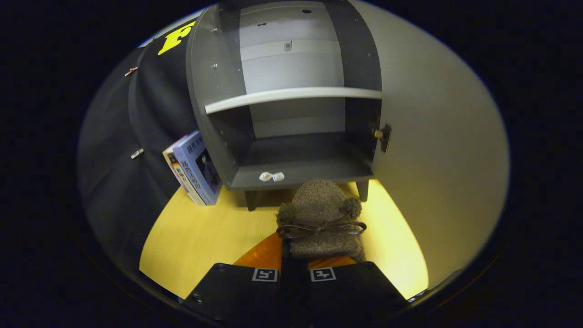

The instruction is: Open the shoe cabinet door, grab the shoes and put them into the shoe cabinet, then close the shoe cabinet door.

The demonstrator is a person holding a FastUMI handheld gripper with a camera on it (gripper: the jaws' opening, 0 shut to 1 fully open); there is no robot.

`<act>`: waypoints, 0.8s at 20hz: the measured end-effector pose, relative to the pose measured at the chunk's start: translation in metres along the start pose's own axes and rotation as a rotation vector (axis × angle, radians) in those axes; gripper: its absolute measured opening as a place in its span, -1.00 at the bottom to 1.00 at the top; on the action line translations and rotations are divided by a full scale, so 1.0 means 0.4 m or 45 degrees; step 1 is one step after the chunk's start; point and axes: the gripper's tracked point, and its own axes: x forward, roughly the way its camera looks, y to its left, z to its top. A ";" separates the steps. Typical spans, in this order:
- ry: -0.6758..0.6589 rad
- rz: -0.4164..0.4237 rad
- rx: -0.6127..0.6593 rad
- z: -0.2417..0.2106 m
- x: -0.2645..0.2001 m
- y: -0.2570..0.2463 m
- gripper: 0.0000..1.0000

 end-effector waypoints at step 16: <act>-0.176 0.050 -0.074 0.626 0.094 0.085 -0.77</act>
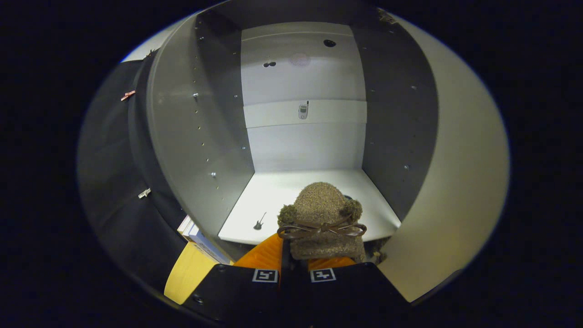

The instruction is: Open the shoe cabinet door, grab the shoes and put them into the shoe cabinet, then close the shoe cabinet door.

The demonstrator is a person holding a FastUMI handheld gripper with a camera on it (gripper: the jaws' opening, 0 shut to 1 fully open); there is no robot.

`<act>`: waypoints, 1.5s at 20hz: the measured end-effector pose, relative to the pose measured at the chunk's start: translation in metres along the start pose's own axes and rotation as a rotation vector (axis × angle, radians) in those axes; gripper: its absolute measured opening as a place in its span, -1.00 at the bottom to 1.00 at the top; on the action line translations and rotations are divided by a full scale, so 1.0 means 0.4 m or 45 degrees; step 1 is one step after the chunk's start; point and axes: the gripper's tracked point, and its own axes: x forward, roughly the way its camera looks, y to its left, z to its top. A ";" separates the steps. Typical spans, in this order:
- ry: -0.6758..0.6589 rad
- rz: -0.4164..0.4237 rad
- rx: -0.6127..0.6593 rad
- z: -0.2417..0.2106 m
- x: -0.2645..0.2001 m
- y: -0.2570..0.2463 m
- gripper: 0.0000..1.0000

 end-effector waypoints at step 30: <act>0.278 -0.036 0.136 0.038 0.409 -0.028 -0.34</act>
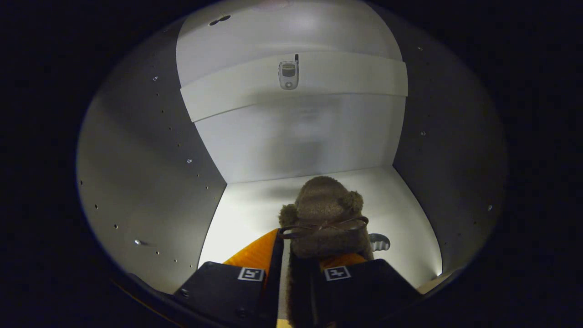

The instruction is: Open the shoe cabinet door, grab the shoes and put them into the shoe cabinet, then close the shoe cabinet door.

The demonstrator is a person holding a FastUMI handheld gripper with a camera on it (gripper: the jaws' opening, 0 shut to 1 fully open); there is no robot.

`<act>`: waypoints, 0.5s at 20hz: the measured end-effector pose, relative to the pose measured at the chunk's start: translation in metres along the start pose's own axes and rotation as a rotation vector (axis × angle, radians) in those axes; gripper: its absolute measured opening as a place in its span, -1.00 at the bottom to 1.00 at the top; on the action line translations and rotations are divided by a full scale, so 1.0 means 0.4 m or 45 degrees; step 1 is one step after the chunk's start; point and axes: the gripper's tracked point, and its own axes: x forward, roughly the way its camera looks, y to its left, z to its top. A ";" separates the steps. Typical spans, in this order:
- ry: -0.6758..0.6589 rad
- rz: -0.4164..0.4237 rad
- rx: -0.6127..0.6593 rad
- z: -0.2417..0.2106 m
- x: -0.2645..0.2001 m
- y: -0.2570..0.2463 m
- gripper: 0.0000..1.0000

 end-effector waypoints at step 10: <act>-0.153 0.053 0.000 -0.001 -0.204 0.036 0.87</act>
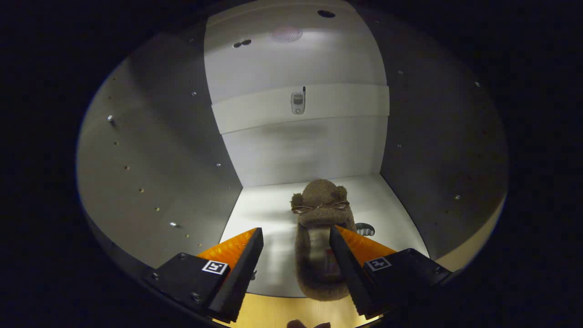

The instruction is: Open the shoe cabinet door, grab the shoes and put them into the shoe cabinet, then close the shoe cabinet door.

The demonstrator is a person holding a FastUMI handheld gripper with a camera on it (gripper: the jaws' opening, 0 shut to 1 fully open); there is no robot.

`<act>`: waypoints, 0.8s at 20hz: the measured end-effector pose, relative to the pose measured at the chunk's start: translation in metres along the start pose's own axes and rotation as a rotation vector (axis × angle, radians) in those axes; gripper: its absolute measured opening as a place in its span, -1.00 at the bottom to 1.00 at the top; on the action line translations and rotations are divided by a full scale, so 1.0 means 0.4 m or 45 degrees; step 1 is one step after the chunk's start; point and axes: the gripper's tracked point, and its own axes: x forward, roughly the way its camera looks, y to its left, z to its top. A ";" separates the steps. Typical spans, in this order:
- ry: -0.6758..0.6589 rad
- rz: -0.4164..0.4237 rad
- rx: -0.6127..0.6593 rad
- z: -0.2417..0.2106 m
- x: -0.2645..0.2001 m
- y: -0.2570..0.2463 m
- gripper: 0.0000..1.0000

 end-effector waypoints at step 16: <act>-0.503 -0.008 -0.148 0.026 -0.626 0.035 0.97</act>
